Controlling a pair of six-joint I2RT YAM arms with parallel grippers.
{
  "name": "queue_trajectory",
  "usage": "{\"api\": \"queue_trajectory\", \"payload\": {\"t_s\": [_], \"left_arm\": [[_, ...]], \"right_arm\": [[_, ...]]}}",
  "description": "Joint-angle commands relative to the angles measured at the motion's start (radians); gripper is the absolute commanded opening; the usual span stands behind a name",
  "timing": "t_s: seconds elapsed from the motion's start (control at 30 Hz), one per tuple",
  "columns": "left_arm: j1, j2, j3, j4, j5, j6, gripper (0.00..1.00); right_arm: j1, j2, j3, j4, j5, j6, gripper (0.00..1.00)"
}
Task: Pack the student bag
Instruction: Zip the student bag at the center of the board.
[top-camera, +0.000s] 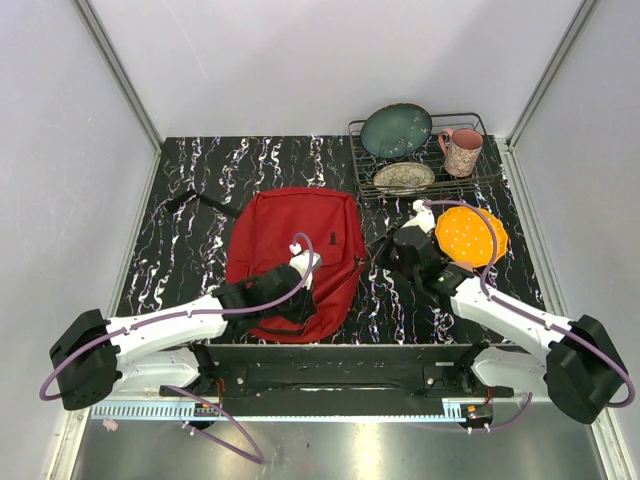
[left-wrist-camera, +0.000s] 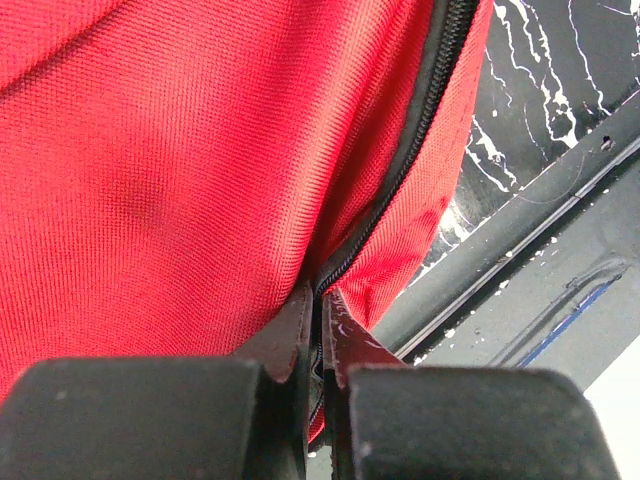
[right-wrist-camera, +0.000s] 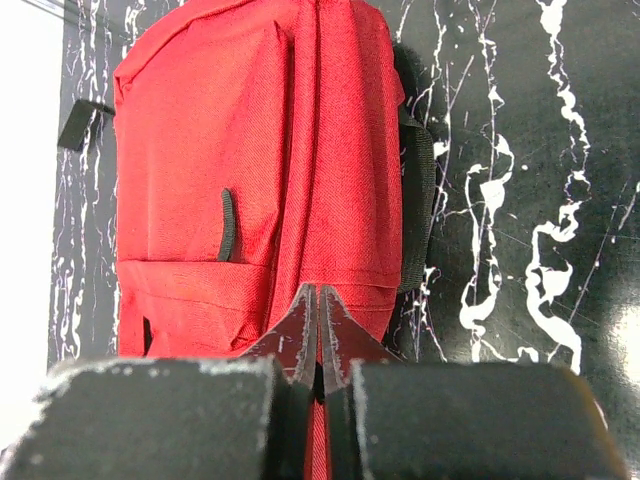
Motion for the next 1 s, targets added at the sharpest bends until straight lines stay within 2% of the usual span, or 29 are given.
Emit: {"api": "queue_trajectory", "payload": {"t_s": [0.0,0.27,0.47,0.57,0.6,0.73,0.83,0.97], "left_arm": [[-0.005,0.003,0.0,-0.14,-0.033,0.014,0.0],[-0.005,-0.061,-0.043,-0.192,-0.076,-0.076,0.0],[-0.005,-0.091,-0.025,-0.154,-0.058,-0.04,0.0],[-0.005,-0.081,0.017,-0.155,-0.041,-0.02,0.43],[-0.005,-0.083,0.03,-0.164,-0.035,-0.018,0.61],[-0.005,-0.1,0.113,-0.198,-0.053,-0.003,0.75],[-0.005,-0.144,0.155,-0.237,-0.119,0.008,0.84],[-0.002,-0.212,0.184,-0.276,-0.231,0.006,0.95]], "right_arm": [[-0.038,-0.026,0.023,0.061,0.132,0.003,0.0],[-0.084,0.095,0.124,0.052,0.104,-0.024,0.0],[-0.084,0.098,0.117,0.058,0.023,-0.02,0.01],[-0.084,0.103,0.085,0.069,-0.034,0.011,0.08],[-0.084,0.106,0.075,0.078,-0.056,0.032,0.25],[-0.084,0.114,0.031,0.061,-0.126,0.089,0.55],[-0.084,0.068,-0.012,0.033,-0.114,0.126,0.69],[-0.084,-0.012,-0.049,-0.02,-0.081,0.151,0.77]]}}
